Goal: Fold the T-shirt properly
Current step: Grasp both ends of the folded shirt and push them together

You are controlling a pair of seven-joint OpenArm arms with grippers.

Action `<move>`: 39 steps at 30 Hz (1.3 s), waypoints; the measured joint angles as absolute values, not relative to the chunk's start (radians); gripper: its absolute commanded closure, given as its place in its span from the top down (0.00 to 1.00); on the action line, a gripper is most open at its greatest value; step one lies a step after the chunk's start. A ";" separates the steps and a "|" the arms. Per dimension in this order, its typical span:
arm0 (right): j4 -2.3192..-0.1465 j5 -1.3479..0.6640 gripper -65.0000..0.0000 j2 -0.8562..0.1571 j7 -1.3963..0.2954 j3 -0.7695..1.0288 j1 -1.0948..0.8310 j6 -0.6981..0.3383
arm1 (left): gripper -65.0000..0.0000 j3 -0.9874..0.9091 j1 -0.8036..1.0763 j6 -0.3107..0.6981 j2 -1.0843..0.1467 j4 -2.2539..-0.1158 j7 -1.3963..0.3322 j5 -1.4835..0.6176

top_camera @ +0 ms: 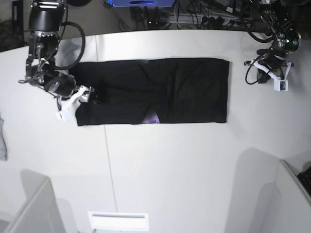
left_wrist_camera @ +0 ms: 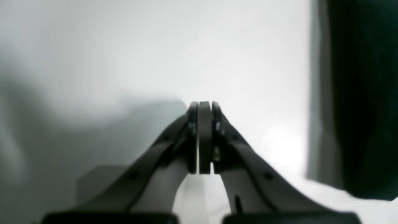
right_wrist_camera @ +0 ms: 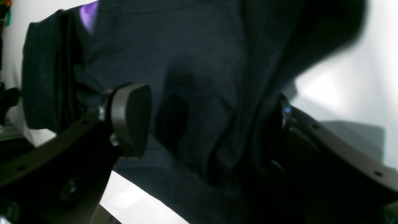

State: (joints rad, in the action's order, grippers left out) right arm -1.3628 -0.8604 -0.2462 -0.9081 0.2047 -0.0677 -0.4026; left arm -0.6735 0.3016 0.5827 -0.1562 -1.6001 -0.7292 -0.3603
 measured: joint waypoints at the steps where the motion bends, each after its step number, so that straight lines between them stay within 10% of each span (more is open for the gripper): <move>1: -1.360 -0.861 0.56 -0.247 -0.907 0.205 -0.070 -0.402 | 0.00 -0.661 0.292 0.583 -0.156 -1.593 -0.729 -0.361; 10: -1.351 -0.842 0.00 -0.249 -0.935 0.205 -0.077 -0.401 | 0.00 -0.560 0.253 0.583 -0.158 -1.526 -0.701 -0.372; 39: -1.782 -0.643 0.00 -0.236 -1.011 0.039 -0.099 -0.131 | 0.00 -0.311 0.200 0.584 -0.166 -1.494 -0.668 -0.386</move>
State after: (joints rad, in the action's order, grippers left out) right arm -1.7821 -0.6430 -0.2363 -1.0115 0.0387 -0.0994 -0.1310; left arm -0.3107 0.1997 0.5838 -0.1661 -1.4940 -0.6678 -0.3859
